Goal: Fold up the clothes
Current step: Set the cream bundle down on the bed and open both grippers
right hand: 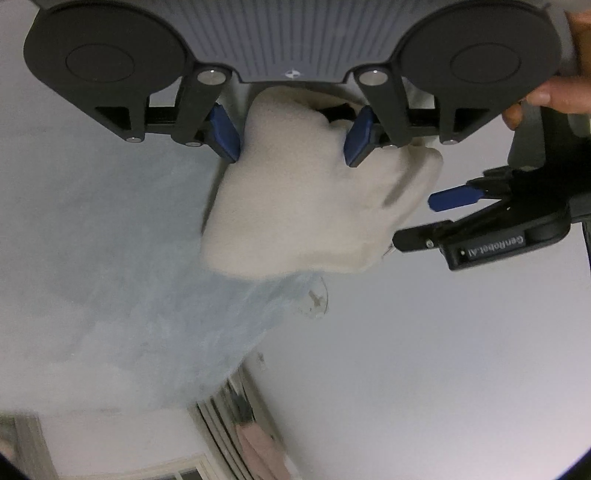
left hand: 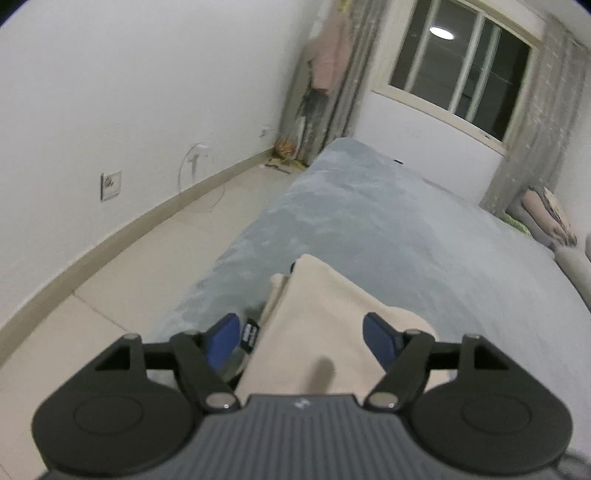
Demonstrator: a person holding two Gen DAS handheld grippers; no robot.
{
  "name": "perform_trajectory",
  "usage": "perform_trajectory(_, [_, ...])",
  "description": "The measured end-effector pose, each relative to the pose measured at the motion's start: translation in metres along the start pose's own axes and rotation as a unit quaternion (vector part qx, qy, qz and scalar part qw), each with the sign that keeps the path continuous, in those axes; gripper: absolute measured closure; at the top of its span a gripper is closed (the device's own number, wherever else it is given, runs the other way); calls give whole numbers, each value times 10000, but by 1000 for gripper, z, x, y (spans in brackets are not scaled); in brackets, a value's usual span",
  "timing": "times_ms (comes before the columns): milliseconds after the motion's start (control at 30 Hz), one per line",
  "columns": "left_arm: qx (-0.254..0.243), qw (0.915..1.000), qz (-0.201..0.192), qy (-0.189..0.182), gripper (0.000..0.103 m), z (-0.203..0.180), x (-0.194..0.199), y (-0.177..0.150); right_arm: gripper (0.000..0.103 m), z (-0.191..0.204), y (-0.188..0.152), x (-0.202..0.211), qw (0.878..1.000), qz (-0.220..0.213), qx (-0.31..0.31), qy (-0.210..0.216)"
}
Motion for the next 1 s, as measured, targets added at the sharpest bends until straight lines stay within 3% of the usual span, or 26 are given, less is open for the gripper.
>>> perform_trajectory(133, [-290, 9996, -51, -20, 34, -17, 12, -10, 40, 11, 14, 23, 9968, -399, 651, -236])
perform_trajectory(367, [-725, 9965, -134, 390, 30, -18, 24, -26, 40, 18, 5, 9, 9975, 108, 690, -73])
perform_trajectory(533, [-910, 9940, -230, 555, 24, -21, 38, -31, 15, 17, -15, 5, 9984, 281, 345, -352])
perform_trajectory(600, [-1149, 9915, -248, 554, 5, -28, 44, -36, 12, 19, -19, 7, 9984, 271, 273, -414])
perform_trajectory(633, [-1254, 9900, -263, 590, 2, -30, 46, -38, 10, 20, -18, 8, 9981, 276, 300, -460])
perform_trajectory(767, [-1496, 9856, -329, 715, 0, -34, 55, -48, 4, 24, -20, 13, 9972, 305, 360, -575])
perform_trajectory(1000, [-1331, 9876, -305, 778, 0, -25, 74, -64, 0, 25, -27, 17, 9956, 370, 447, -730])
Point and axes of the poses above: each gripper's, at about its wrist camera, not at the fingertips, and x roughly against the way its jaws point, z to its left, y to its top, the point moved 7 cm from there along -x, roughly the way its jaws point, and after that the axes turned 12 degrees about x, right-handed, at the moved point
